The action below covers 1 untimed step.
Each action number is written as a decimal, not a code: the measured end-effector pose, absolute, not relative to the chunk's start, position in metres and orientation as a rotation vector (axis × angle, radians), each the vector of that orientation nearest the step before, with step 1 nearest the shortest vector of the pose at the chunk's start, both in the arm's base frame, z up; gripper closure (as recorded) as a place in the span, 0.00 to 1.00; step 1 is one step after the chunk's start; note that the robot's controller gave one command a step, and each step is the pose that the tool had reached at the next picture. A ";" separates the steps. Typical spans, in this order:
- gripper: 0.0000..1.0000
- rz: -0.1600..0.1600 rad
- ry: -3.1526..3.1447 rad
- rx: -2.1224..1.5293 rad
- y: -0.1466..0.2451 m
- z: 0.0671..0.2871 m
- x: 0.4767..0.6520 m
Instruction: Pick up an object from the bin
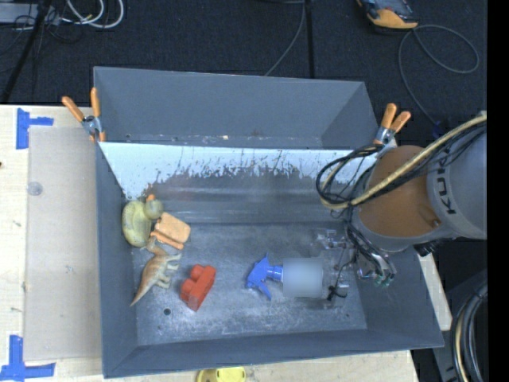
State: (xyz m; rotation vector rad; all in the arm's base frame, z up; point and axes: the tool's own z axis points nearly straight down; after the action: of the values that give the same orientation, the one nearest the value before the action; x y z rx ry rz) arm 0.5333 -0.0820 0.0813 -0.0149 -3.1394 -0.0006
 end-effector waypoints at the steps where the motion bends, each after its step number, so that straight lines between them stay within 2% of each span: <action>1: 1.00 -0.004 -3.126 0.300 -0.016 0.069 0.545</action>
Offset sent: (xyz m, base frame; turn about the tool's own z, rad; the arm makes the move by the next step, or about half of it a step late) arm 0.0000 0.0000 0.0000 0.0000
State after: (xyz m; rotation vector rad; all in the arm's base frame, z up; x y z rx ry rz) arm 0.5450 -0.0155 0.0692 0.2997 -3.1256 -0.0039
